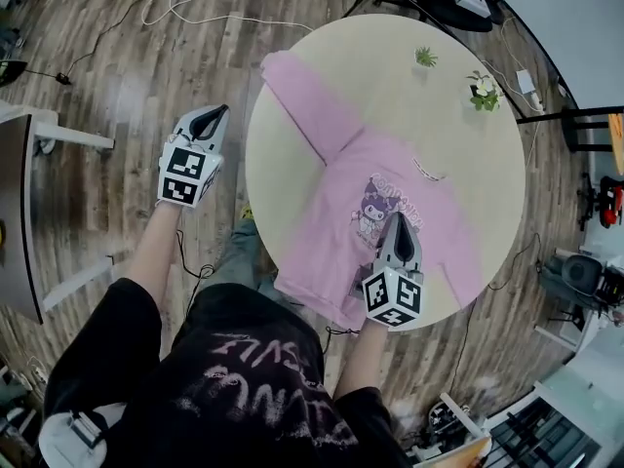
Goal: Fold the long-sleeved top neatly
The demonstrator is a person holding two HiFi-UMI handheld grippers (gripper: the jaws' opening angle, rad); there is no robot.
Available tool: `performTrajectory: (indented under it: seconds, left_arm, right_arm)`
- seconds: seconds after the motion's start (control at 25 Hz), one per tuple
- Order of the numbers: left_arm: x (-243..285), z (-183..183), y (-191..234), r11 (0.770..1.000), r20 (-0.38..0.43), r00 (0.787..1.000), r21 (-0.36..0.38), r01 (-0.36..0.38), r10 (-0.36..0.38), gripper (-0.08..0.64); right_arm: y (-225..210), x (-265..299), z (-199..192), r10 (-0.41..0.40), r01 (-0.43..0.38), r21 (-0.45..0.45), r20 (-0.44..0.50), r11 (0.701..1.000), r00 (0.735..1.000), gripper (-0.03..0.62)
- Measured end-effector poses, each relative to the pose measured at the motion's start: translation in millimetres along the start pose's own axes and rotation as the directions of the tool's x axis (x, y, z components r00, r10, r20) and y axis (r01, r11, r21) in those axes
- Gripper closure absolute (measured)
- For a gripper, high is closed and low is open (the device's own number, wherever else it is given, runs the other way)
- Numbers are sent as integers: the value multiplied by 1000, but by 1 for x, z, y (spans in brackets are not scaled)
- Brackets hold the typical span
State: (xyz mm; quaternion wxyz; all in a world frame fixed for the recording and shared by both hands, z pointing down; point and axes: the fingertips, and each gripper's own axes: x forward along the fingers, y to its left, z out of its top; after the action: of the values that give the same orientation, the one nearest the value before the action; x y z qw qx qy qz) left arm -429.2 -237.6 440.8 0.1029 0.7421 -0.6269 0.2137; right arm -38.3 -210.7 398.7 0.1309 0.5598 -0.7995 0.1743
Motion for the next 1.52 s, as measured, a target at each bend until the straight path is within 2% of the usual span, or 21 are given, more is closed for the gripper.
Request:
performTrajectory:
  seconds: [0.2,0.32,0.48,0.72,0.96,1.08,1.36,1.44,1.52]
  left_arm:
    - [50,-14,22,999,-32,998,19,51,-50,549]
    - [79,-21,28,996,-50,995,43,83,-81,515]
    - [118,-41,34,985,-96,988,109,133,-123,452]
    - [167,-73,48,959,-174,971,202,200,-165,421]
    - [203,-91,51,922,-224,951,278,271,-212,394]
    - [218,-90,49,900,-229,943,310,308,-243,359]
    - [244,-91,38,826,-258,915,403,395,-311,359]
    - [250,-90,35,807,-257,909,424,410,-327,364]
    - [254,-88,31,791,-251,906,445,420,-340,426]
  right_arm:
    - [10,43,-6,-19,19,0,-41,1000,999,588]
    - [12,59,-11,-36,36,4,-63,999,997,588]
    - [10,73,-25,-62,64,12,-100,998,993,588]
    - [7,92,-42,-98,100,9,-142,995,985,588]
    - [4,110,-52,-129,133,12,-167,991,977,588]
    - [2,117,-56,-146,152,17,-179,988,973,588]
    - [-2,126,-59,-180,190,31,-204,981,962,588]
    - [-4,127,-61,-189,200,33,-210,979,959,588]
    - [-6,128,-62,-197,210,36,-214,977,957,588]
